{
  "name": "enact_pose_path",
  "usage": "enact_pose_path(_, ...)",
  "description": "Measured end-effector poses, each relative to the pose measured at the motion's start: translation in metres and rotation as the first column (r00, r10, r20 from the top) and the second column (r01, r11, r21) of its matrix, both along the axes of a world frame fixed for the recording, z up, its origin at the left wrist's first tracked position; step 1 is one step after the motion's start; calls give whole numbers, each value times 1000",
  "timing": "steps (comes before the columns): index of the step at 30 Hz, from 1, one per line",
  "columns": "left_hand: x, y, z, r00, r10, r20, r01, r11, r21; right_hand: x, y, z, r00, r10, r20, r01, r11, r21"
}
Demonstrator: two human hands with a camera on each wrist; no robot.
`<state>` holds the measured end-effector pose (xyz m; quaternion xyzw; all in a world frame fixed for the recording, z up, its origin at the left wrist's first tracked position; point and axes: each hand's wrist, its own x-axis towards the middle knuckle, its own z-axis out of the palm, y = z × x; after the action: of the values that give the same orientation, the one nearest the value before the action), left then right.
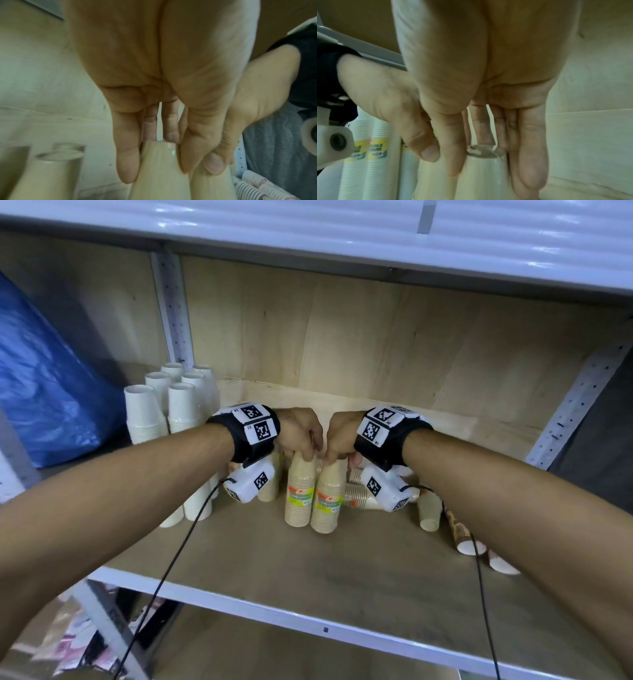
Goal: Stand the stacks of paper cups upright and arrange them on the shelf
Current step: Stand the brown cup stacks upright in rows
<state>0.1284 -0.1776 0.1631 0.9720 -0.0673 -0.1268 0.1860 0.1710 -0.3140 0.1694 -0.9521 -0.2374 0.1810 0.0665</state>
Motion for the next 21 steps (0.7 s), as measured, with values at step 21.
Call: enact_pose_path(21,-37,91,-11,970,236,65,-241,966,96,-24,96,-19,980,181,82,-191,971,143)
